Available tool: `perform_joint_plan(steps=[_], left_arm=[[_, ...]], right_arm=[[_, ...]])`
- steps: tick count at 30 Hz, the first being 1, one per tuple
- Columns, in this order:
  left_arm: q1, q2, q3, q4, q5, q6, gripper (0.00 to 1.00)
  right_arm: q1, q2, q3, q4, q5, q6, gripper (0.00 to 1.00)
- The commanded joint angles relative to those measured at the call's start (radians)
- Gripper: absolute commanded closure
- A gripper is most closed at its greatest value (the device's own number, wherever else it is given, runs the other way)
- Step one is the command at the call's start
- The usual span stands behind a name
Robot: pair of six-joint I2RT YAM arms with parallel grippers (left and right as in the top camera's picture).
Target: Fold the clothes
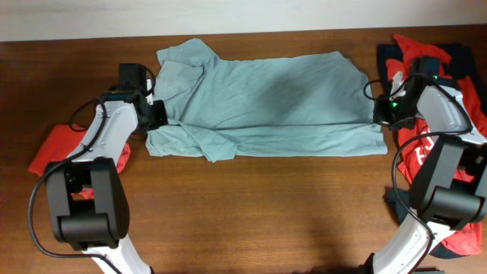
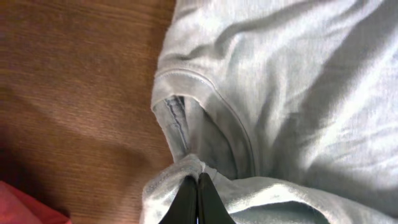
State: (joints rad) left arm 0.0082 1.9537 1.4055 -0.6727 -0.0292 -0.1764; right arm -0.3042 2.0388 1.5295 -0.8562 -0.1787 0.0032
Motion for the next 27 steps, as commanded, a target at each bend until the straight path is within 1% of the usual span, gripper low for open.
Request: perform_joint_plan(steps=[1,3,4,5,6,7,8,9,11,12,13,16,17,19,21,23,27], left_arm=[[0.008,-0.020,-0.009,0.011,-0.024,-0.023,1.00],[0.008,-0.020,-0.009,0.014,-0.024,-0.045,1.00],[0.008,-0.020,-0.009,0.014,-0.024,-0.045,1.00],[0.008,-0.020,-0.009,0.014,-0.024,-0.045,0.99],[0.008,-0.020,-0.009,0.011,-0.023,-0.045,0.96],[0.008,-0.020,-0.009,0.010,-0.019,-0.044,0.89],[0.008,-0.020,-0.009,0.007,-0.011,-0.044,0.77],[0.008,-0.021,-0.009,0.005,0.001,-0.043,0.75],[0.008,-0.026,-0.009,-0.007,0.051,-0.043,0.74],[0.008,-0.036,-0.009,-0.019,0.086,-0.038,0.75],[0.008,-0.050,-0.009,-0.032,0.120,-0.032,0.75],[0.004,-0.086,-0.009,-0.070,0.223,-0.032,0.75],[-0.004,-0.090,-0.009,-0.085,0.273,-0.032,0.75],[-0.022,-0.087,-0.011,-0.105,0.273,-0.032,0.74],[-0.050,-0.077,-0.021,-0.118,0.270,-0.032,0.73],[-0.088,-0.061,-0.034,-0.122,0.281,-0.039,0.71],[-0.148,-0.047,-0.061,-0.106,0.337,-0.112,0.71]], right_arm=[[0.021,0.006,0.007,0.016,-0.022,-0.006,0.83],[0.028,0.006,0.007,0.023,-0.024,-0.015,0.79],[0.029,0.006,0.007,0.023,-0.024,-0.015,0.75],[0.029,0.006,0.007,0.023,-0.024,-0.015,0.73],[0.029,0.006,0.007,0.019,-0.024,-0.015,0.72],[0.029,0.006,0.007,0.016,-0.024,-0.015,0.71],[0.029,0.006,0.007,0.010,-0.024,-0.015,0.71],[0.029,0.006,0.007,0.004,-0.024,-0.015,0.71],[0.029,0.006,0.007,-0.015,-0.024,-0.017,0.72],[0.029,0.006,0.007,-0.036,-0.024,-0.037,0.76],[0.029,0.006,0.007,-0.056,-0.024,-0.053,0.77],[0.028,0.006,0.007,-0.095,-0.024,-0.051,0.75],[0.028,0.006,0.007,-0.104,-0.024,-0.051,0.73],[0.029,0.006,0.007,-0.118,-0.024,-0.051,0.68],[0.029,0.006,0.007,-0.135,-0.024,-0.051,0.66],[0.029,0.006,0.007,-0.137,-0.024,-0.051,0.65],[0.029,0.006,0.007,-0.135,-0.025,-0.051,0.66]])
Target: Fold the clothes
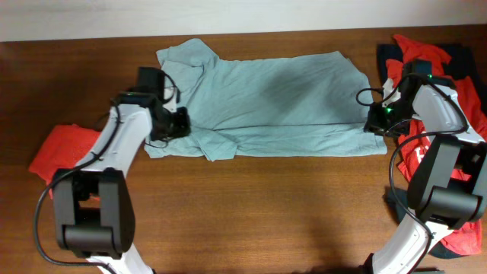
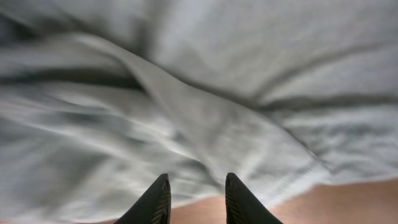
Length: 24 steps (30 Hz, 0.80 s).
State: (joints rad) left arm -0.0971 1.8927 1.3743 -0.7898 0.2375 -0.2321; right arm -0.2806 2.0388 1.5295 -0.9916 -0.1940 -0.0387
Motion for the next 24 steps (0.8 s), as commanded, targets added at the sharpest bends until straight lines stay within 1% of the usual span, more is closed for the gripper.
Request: perform_joint_plan(steps=[1,2,4,7,12,16,24], left_arm=[[-0.058,0.015,-0.038,0.024,0.070,-0.068,0.71],[-0.083,0.017,-0.052,0.054,0.070,-0.075,0.71],[-0.103,0.023,-0.056,0.061,0.068,-0.085,0.71],[-0.123,0.026,-0.063,0.058,0.024,-0.138,0.71],[-0.124,0.026,-0.064,-0.003,0.018,-0.215,0.71],[-0.126,0.026,-0.064,-0.034,0.017,-0.217,0.71],[-0.126,0.068,-0.066,-0.027,0.003,-0.228,0.71]], right_arm=[[0.006,0.006,0.007,0.000,-0.009,-0.006,0.65],[0.006,0.006,0.007,0.000,-0.010,-0.006,0.65],[0.005,0.006,0.007,0.000,-0.010,-0.006,0.65],[0.005,0.006,0.007,0.000,-0.009,-0.006,0.65],[0.005,0.006,0.007,0.001,-0.009,-0.006,0.65],[0.005,0.006,0.007,0.000,-0.009,-0.006,0.65],[0.005,0.006,0.007,0.000,-0.009,-0.006,0.64]])
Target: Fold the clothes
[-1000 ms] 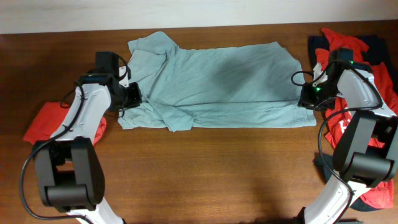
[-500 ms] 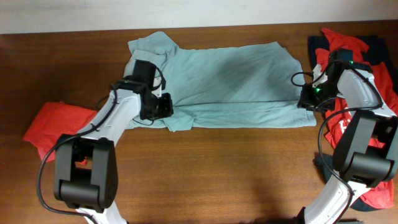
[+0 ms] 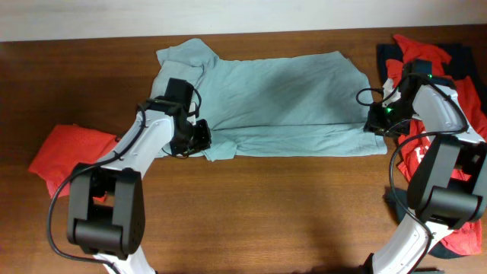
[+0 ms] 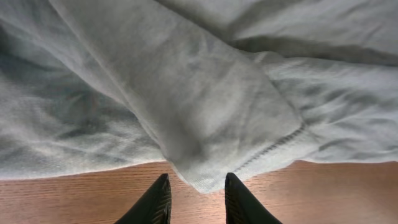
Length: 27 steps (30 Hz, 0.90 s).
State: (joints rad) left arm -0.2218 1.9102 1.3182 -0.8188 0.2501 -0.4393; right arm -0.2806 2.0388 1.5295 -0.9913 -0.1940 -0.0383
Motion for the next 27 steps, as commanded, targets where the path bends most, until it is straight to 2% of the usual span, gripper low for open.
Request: perform_joint_plan(steps=[1,8,11,14,27], left_arm=[[-0.001,0.064,-0.010,0.002,0.010,-0.020,0.71],[-0.001,0.075,-0.009,0.027,0.026,-0.020,0.72],[0.000,0.074,-0.009,0.017,0.075,-0.020,0.72],[0.004,0.070,-0.005,-0.009,0.137,-0.020,0.79],[0.004,0.064,0.000,-0.048,0.147,-0.020,0.79]], right_arm=[[0.005,0.006,0.007,-0.001,-0.009,-0.006,0.64],[0.005,0.006,0.007,0.000,-0.009,-0.006,0.64],[0.005,0.006,0.007,0.003,-0.009,-0.006,0.64],[0.005,0.006,0.007,0.003,-0.009,-0.006,0.64],[0.005,0.006,0.007,0.003,-0.009,-0.006,0.64]])
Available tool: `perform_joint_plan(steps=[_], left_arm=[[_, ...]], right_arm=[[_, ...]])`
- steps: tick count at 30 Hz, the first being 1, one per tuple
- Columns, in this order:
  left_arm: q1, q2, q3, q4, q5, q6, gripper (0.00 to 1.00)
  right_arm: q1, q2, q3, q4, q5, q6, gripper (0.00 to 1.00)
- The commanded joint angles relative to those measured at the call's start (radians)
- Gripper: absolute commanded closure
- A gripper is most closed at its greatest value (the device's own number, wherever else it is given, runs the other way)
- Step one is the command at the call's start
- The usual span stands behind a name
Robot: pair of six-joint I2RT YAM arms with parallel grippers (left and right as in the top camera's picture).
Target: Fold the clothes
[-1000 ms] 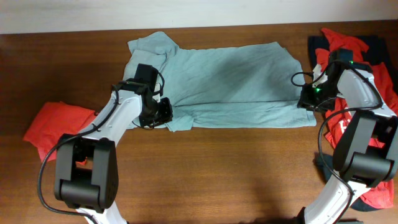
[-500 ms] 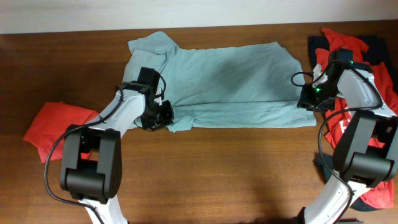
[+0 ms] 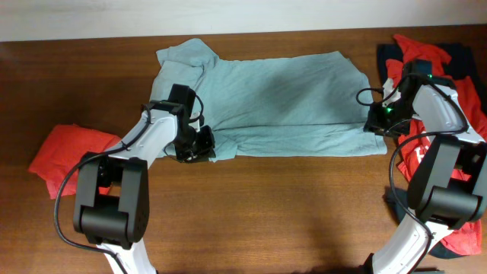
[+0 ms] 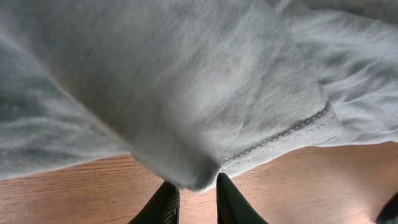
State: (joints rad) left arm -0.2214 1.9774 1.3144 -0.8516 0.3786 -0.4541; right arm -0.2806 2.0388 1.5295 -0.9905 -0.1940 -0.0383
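A light blue-green T-shirt [image 3: 274,103] lies spread across the far half of the brown table [image 3: 266,213], its front strip folded over. In the overhead view my left gripper [image 3: 201,144] sits at the shirt's front left, on the folded sleeve. The left wrist view shows the sleeve's stitched corner [image 4: 198,177] poking between the two black fingertips [image 4: 166,200]. There my left gripper [image 4: 196,198] is open only narrowly, with wood showing in the gap. My right gripper [image 3: 377,122] rests at the shirt's right hem; its jaws are hidden.
A red cloth [image 3: 65,152] lies on the table to the left. A heap of red and navy clothes [image 3: 449,61] fills the right edge and runs down to the front right [image 3: 456,221]. A pale wall borders the table's far side.
My left gripper has come lower onto the sleeve corner and its jaws have narrowed around it. The right arm and the shirt's outline have not moved.
First my left gripper was shut on a fold by the collar at the shirt's left edge. Then it was open over the shirt, further right, and the right gripper had shifted slightly left. After that it stood open above the folded sleeve's corner, which its fingertips now flank.
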Motion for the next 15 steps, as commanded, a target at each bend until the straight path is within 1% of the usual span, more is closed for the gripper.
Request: perform_joint_plan(steps=[1,9,15], left_arm=[[0.003,-0.003,0.004,-0.024,0.019,-0.005,0.79],[0.003,-0.003,0.004,-0.021,0.019,-0.005,0.79],[0.003,-0.003,0.004,0.030,0.018,-0.005,0.79]], right_arm=[[0.005,0.006,0.007,0.002,-0.009,-0.006,0.64],[0.005,0.006,0.007,0.002,-0.009,-0.006,0.64],[0.005,0.006,0.007,0.002,-0.009,-0.006,0.64]])
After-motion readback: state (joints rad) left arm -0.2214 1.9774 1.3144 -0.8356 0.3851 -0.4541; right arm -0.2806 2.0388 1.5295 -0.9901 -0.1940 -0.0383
